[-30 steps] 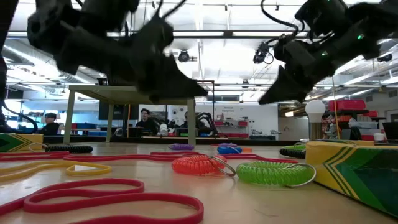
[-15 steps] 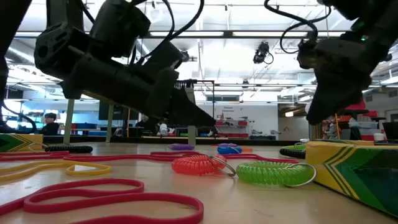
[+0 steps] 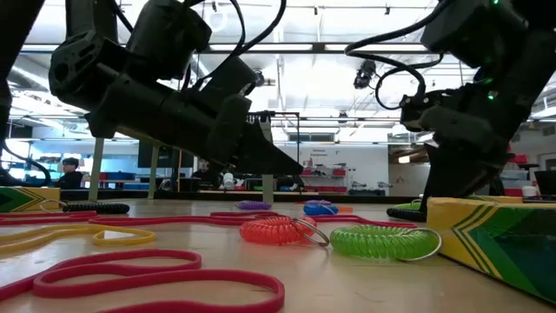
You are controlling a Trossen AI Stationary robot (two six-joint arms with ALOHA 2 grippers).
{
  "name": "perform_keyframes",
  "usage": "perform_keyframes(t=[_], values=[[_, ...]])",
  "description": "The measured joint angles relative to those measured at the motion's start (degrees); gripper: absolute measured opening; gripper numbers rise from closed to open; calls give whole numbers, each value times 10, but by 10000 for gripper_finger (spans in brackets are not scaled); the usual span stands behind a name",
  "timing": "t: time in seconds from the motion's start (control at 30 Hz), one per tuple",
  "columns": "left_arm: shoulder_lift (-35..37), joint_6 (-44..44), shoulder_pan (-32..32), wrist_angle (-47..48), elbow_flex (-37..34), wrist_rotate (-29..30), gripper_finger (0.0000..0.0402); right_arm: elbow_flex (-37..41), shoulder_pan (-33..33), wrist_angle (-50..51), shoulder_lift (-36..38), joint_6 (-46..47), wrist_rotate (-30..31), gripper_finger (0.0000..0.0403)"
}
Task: Pick & Place Office Desk Supplies
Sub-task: Put the black spring keychain into the top right black bin on the shelf
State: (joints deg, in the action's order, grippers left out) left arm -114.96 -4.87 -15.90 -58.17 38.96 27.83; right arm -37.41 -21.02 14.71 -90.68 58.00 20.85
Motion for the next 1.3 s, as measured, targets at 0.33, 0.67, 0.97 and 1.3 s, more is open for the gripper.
perform_keyframes(t=[0.33,0.67,0.97,1.3], values=[[0,-80,37,1,0,-41,24,2,6,13,11,-38,3,42],[0,-102,73,1,0,-139,55,2,10,-8,22,-92,78,41],[1,-114,77,-4,0,-111,57,2,12,-124,22,-251,174,41],[1,-76,73,-2,-3,-104,51,-19,90,-209,33,-361,202,41]])
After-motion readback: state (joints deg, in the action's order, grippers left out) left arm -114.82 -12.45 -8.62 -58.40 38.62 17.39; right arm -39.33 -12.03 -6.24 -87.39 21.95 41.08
